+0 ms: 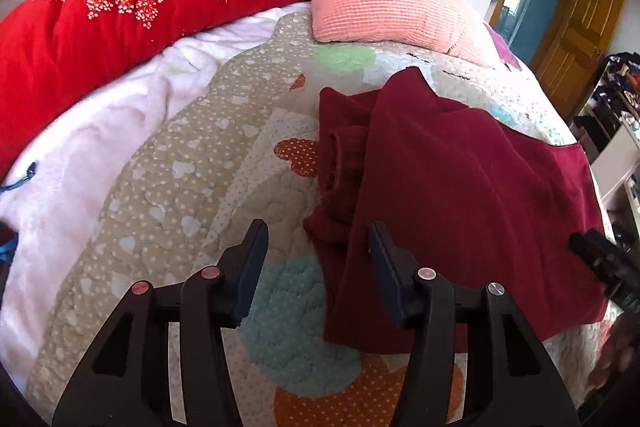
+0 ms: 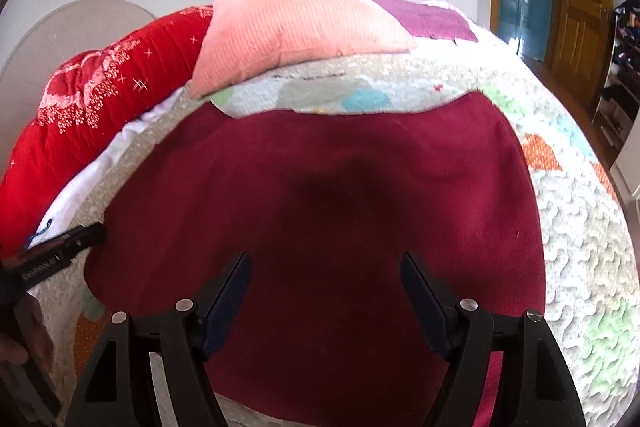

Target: Fold small clothes

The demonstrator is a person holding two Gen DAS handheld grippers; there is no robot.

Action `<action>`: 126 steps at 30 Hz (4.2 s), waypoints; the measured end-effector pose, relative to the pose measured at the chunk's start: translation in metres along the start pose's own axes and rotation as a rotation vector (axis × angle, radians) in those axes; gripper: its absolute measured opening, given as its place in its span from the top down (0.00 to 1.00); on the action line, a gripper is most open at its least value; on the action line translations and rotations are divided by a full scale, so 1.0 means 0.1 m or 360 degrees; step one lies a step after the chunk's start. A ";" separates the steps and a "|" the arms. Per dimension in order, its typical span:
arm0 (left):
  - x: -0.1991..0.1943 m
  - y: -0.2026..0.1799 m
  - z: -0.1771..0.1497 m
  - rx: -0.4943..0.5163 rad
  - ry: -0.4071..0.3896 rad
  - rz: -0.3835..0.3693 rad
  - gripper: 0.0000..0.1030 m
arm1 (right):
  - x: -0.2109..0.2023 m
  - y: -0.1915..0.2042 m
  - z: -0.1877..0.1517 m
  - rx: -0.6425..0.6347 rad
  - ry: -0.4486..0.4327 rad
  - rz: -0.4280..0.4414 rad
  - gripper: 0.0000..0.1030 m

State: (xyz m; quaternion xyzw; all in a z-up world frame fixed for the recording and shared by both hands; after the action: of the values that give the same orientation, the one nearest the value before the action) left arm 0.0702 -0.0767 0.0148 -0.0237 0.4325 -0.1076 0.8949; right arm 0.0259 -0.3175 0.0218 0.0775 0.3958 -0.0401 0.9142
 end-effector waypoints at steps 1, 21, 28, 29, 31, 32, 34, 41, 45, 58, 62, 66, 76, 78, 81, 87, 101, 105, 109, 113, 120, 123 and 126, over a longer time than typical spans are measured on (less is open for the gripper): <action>0.01 0.00 0.00 0.0011 0.0004 -0.0009 0.50 | -0.04 -0.01 0.03 0.0004 -0.0018 -0.0005 0.28; 0.47 -0.13 0.13 -0.0172 0.0150 -0.0265 0.09 | -0.02 -1.27 -0.25 0.0453 -0.0075 0.0139 0.08; 0.20 -0.18 0.15 -0.0236 0.0184 -0.0429 0.68 | -0.04 -1.10 -0.15 0.0452 -0.0079 0.0256 0.79; 0.08 -0.18 0.13 -0.0241 0.0180 -0.0467 0.68 | -0.16 -1.08 -0.15 0.0461 -0.0104 0.0296 0.81; -0.25 -0.18 0.04 -0.0226 0.0171 -0.0519 0.68 | -0.49 -1.02 -0.12 0.0460 -0.0172 0.0393 0.84; -0.37 -0.18 -0.01 -0.0213 0.0169 -0.0523 0.68 | -0.68 -0.98 -0.14 0.0434 -0.0197 0.0410 0.86; -0.68 -0.18 -0.21 -0.0179 0.0159 -0.0512 0.68 | -0.99 -0.92 -0.23 0.0388 -0.0214 0.0424 0.86; -0.84 0.07 -1.07 -0.0328 0.0258 -0.0389 0.60 | -1.76 -1.15 -0.94 0.0423 -0.0181 0.0219 0.87; -0.90 0.17 -1.08 -0.0419 0.0242 -0.0379 0.54 | -1.80 -1.02 -0.96 0.0378 -0.0117 0.0230 0.76; -1.05 0.47 -1.19 -0.0442 0.0091 -0.0248 0.34 | -0.78 1.12 -0.27 -0.0201 0.0032 0.0609 0.52; -1.03 0.49 -1.24 -0.0450 0.0080 -0.0260 0.32 | -0.15 1.67 -0.14 -0.0364 0.0239 0.0609 0.58; -1.00 0.49 -1.22 -0.0454 0.0090 -0.0267 0.32 | 0.52 2.01 -0.28 -0.0462 0.0429 0.0463 0.59; -1.02 0.47 -1.25 -0.0460 0.0082 -0.0258 0.31 | 0.19 1.87 -0.13 -0.0281 0.0424 0.0576 0.37; -1.02 0.47 -1.27 -0.0471 0.0086 -0.0266 0.31 | 0.18 2.02 -0.18 -0.0356 0.0463 0.0581 0.26; -1.01 0.48 -1.28 -0.0475 0.0087 -0.0273 0.31 | 0.30 2.27 -0.33 -0.0508 0.0583 0.0531 0.25; -1.02 0.48 -1.30 -0.0483 0.0094 -0.0278 0.30 | 0.59 2.53 -0.50 -0.0833 0.0559 0.0266 0.15; -0.95 0.22 -1.25 -0.0390 0.0095 -0.0195 0.19 | 0.14 1.88 -0.22 -0.0291 0.0330 0.0762 0.83; -0.92 0.14 -1.21 -0.0371 0.0083 -0.0208 0.20 | 0.13 1.73 -0.23 -0.0196 0.0318 0.0807 0.84; -0.92 0.09 -1.20 -0.0313 0.0075 -0.0203 0.24 | 0.11 1.69 -0.23 -0.0175 0.0294 0.0834 0.85; -0.95 0.02 -1.18 -0.0262 0.0064 -0.0201 0.28 | 0.05 1.68 -0.22 -0.0168 0.0268 0.0856 0.85; -1.12 -0.19 -1.13 -0.0202 0.0057 -0.0308 0.67 | -0.21 1.52 -0.11 -0.0103 0.0141 0.0883 0.86; -1.34 -0.47 -1.01 -0.0073 0.0020 -0.0454 0.75 | -0.40 1.36 -0.03 -0.0068 0.0058 0.0913 0.86; -1.51 -0.81 -0.89 0.0030 -0.0006 -0.0621 0.75 | -0.63 1.06 0.08 -0.0001 -0.0041 0.0921 0.87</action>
State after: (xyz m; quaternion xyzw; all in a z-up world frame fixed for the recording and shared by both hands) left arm -0.1040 -0.1192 0.0870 -0.0988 0.4171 -0.2830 0.8580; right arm 0.0028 -0.2133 0.0848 0.1864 0.3456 0.2216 0.8926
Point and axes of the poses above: each gripper's, at about its wrist camera, not at the fingertips, and x roughly the way its jaws point, y to its left, z to its top, the point moved 4 cm from there along x, roughly the way its jaws point
